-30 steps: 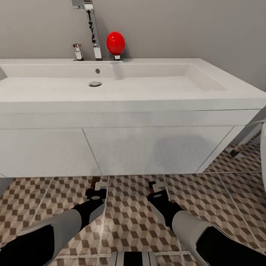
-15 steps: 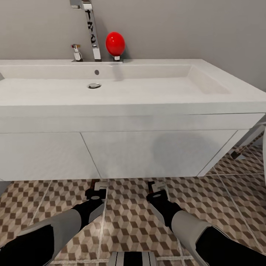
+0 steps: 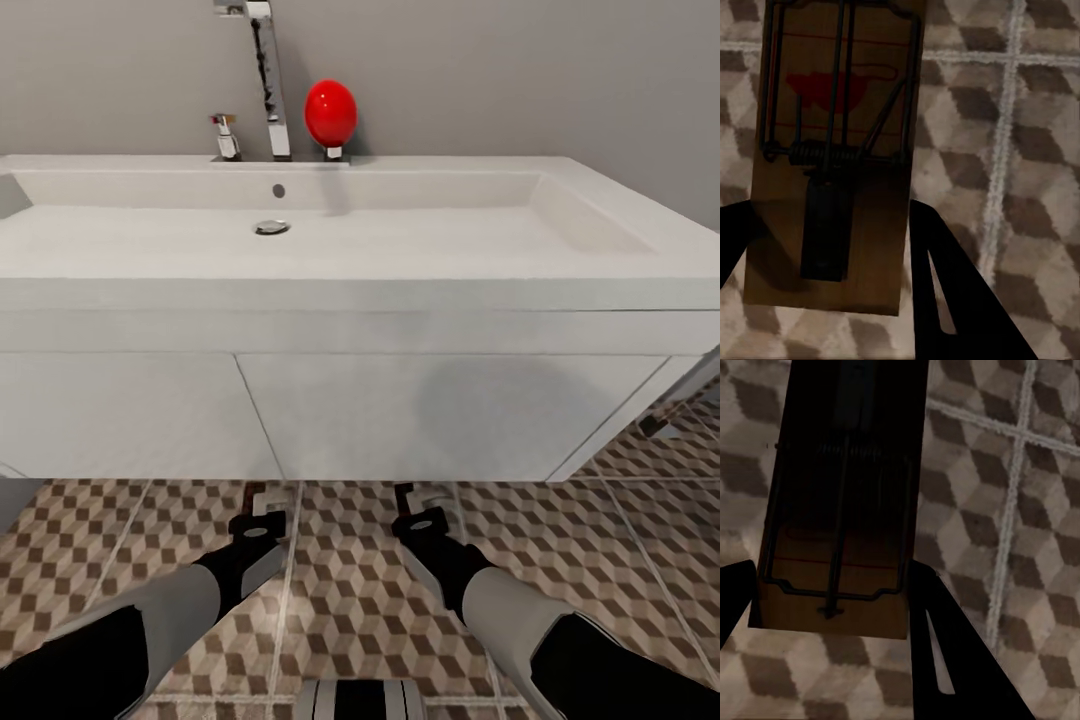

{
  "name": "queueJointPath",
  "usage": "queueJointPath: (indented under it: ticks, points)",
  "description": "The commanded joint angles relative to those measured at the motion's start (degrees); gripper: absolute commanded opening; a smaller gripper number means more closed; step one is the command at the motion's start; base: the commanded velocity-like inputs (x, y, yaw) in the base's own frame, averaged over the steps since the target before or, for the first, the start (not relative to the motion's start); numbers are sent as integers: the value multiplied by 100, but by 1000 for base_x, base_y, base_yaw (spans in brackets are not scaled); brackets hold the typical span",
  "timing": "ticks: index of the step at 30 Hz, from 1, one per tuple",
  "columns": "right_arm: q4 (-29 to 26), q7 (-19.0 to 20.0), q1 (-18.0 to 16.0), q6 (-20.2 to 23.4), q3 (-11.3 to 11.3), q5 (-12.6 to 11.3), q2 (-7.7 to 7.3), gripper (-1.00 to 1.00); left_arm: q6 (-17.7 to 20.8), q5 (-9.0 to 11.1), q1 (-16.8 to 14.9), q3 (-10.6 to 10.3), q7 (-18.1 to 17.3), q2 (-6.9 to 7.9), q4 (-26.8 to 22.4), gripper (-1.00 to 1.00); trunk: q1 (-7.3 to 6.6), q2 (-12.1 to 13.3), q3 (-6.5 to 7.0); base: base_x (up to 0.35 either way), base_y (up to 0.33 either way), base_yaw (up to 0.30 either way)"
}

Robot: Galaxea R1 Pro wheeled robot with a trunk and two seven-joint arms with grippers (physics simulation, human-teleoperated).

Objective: Take the four mousetraps from the cabinet in the bathroom and place them on the bathroom floor. Make sure all four end up on the same floor surface, and ensure that at least two of them are either under or directly next to the same bathroom sink.

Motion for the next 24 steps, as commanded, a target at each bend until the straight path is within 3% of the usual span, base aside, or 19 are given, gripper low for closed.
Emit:
queueJointPath:
  ticks: [1, 12, 24]
  points:
    - [-6, -24, -3, 25, 28, -31, 0, -100, -17, 40, -4, -41, 27, 1, -7, -100, -1, -2, -12, 0, 0, 172]
    - [-14, -21, -3, -7, 28, -31, 0, -100, -23, 23, -4, -50, 35, -23, -22, -100, -1, -2, -98, 0, 0, 131]
    - [-15, -21, 6, -64, 20, -53, 0, -100, -22, 14, -4, -56, 37, -29, -27, -100, -1, -2, -180, 0, 0, -53]
